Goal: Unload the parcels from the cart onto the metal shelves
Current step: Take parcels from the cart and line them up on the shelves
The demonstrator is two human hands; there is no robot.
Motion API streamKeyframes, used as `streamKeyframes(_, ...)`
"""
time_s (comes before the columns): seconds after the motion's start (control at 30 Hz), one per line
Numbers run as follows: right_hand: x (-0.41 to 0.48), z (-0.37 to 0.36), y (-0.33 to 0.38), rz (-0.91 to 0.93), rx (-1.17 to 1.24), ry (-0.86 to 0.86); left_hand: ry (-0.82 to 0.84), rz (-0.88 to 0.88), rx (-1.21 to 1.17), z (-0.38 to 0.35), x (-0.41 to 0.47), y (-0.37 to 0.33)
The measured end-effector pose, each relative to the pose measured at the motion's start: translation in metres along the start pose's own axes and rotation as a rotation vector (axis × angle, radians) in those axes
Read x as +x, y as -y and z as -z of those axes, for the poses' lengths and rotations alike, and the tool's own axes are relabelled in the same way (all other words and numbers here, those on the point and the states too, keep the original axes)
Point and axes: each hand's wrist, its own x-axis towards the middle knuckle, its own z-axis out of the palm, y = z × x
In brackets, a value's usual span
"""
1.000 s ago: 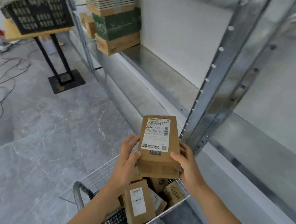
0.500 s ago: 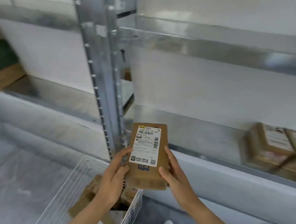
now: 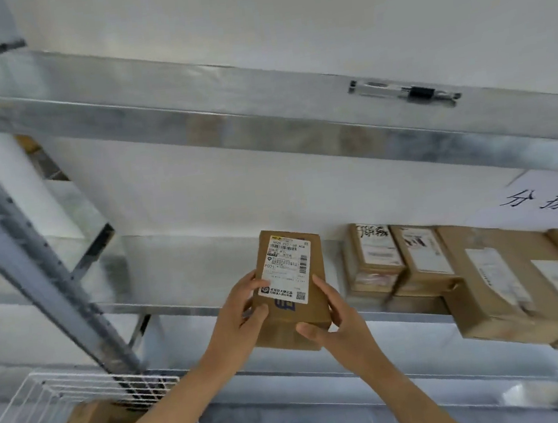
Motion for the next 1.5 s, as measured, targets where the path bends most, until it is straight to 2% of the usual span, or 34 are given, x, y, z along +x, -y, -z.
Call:
streamKeyframes(0.3,0.035,0.075,-0.042,-0.055,-0.022,-0.095,0.007,0.08,0.019,-0.087,0.045,0.019)
streamKeyframes(0.57,0.049,0.08,-0.062,0.012,-0.064,-0.134,-0.051,0.076,0.176,-0.109,0.057,0.037)
streamKeyframes(0.7,0.055,0.088,-0.063,-0.009,-0.204,-0.083,-0.106,0.072,0.212,-0.12,0.064,0.039)
streamKeyframes(0.83,0.06,0.095,-0.054,-0.024,-0.516,-0.03,-0.114,0.08,0.189,-0.126,0.073,0.042)
streamKeyframes(1.03,0.065,0.099,-0.045,-0.033,-0.617,0.002,-0.149,0.1,0.161,-0.133,0.08,0.041)
streamKeyframes(1.2,0.071,0.102,-0.035,-0.084,-0.535,0.01,-0.107,0.071,0.132,-0.134,0.084,0.04)
streamKeyframes(1.37,0.086,0.108,-0.014,-0.097,-0.728,0.111,-0.011,0.124,0.251,-0.117,0.091,0.035)
streamKeyframes(1.43,0.09,0.104,-0.004,-0.096,-0.879,0.117,-0.07,0.201,0.201,-0.103,0.094,0.03)
streamKeyframes(1.5,0.092,0.095,0.004,-0.088,-0.98,0.125,-0.238,0.274,0.131,-0.08,0.094,0.029)
